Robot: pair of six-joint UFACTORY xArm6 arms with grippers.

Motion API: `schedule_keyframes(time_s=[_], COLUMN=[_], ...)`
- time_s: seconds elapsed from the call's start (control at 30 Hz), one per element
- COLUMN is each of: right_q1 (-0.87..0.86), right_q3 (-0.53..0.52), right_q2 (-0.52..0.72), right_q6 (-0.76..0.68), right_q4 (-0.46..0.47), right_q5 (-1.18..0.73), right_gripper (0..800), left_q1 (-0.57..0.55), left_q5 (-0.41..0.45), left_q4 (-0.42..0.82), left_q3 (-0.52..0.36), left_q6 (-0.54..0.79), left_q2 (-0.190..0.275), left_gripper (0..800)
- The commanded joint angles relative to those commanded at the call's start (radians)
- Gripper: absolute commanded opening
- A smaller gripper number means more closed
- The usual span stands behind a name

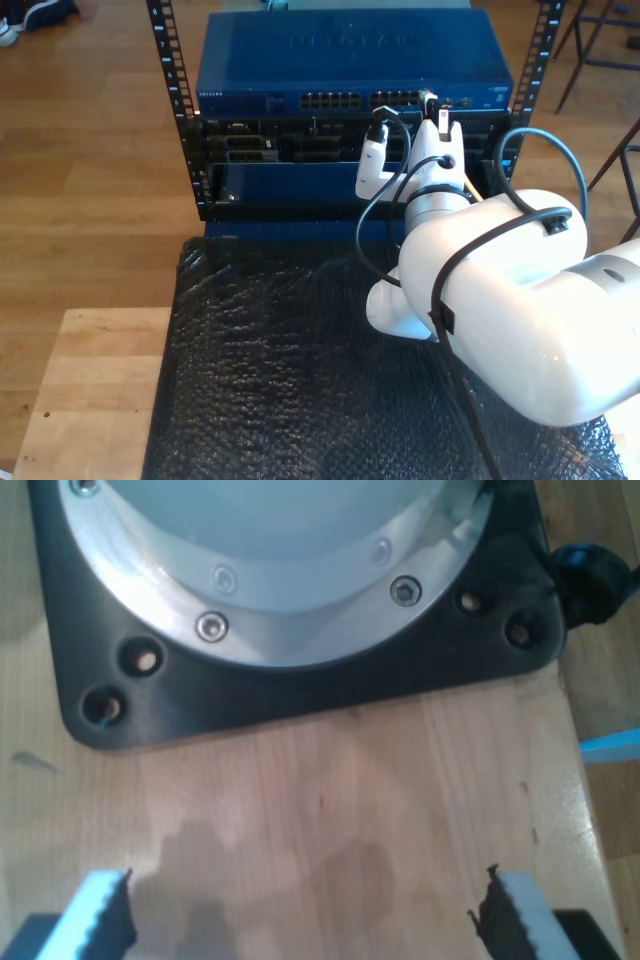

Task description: Grab the cable and plug it in

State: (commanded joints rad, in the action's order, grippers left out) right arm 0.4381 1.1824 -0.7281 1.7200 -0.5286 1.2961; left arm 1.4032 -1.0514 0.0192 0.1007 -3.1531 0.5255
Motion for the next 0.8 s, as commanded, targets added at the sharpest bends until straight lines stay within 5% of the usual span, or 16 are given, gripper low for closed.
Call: schedule_keyframes(time_s=[0.8], right_q1=[-0.002], right_q3=[0.055], right_q2=[-0.046], right_q6=[0.002], right_q4=[0.002], right_q5=[-0.008], right_gripper=[0], left_q1=[0.0], left_q5=[0.0], left_q4=[0.0], left_q3=[0.0], left_q6=[0.0], left_q2=[0.0], left_gripper=[800])
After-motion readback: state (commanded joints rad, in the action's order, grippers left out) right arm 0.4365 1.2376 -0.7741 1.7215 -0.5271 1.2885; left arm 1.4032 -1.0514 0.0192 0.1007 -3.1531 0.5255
